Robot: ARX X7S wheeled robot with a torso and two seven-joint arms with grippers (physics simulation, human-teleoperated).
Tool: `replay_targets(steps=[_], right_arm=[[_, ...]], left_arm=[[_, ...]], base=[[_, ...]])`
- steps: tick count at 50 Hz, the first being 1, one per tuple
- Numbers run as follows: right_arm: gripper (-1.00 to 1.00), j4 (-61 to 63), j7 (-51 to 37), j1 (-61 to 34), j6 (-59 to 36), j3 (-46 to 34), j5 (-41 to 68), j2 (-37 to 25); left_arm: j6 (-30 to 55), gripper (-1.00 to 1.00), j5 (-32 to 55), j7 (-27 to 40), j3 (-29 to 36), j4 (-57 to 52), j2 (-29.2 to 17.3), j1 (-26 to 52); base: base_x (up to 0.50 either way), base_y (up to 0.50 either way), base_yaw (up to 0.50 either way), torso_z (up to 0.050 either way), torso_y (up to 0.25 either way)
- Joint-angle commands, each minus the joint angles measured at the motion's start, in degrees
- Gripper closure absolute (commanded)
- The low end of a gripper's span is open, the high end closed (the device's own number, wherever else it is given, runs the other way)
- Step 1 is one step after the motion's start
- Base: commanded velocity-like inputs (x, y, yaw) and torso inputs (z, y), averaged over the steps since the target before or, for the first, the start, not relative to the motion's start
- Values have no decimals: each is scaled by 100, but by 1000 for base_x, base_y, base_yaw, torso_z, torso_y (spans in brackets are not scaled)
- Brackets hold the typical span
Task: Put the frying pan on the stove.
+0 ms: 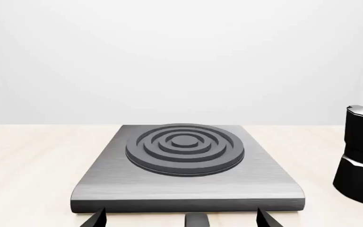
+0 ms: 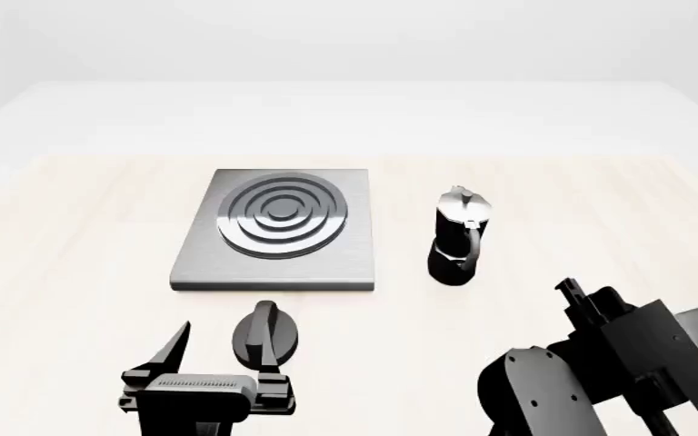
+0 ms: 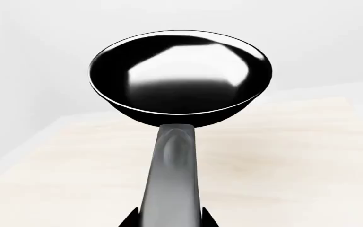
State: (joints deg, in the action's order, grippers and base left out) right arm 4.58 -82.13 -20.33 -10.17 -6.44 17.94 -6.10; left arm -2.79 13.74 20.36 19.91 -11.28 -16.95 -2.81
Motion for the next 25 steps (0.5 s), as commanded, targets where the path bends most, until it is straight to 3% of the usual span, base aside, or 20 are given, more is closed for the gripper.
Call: replay_targets(steps=[1, 25], right_arm=[[100, 703, 294, 31, -134, -283, -70, -213], [100, 1839, 1280, 298, -187, -726, 644, -664]], left_arm=[[-2, -100, 7, 24, 12, 2, -19, 12], [2, -100, 46, 26, 59, -25, -74, 29]], base=[[0, 0, 0, 0, 0], [0, 0, 0, 1, 1]])
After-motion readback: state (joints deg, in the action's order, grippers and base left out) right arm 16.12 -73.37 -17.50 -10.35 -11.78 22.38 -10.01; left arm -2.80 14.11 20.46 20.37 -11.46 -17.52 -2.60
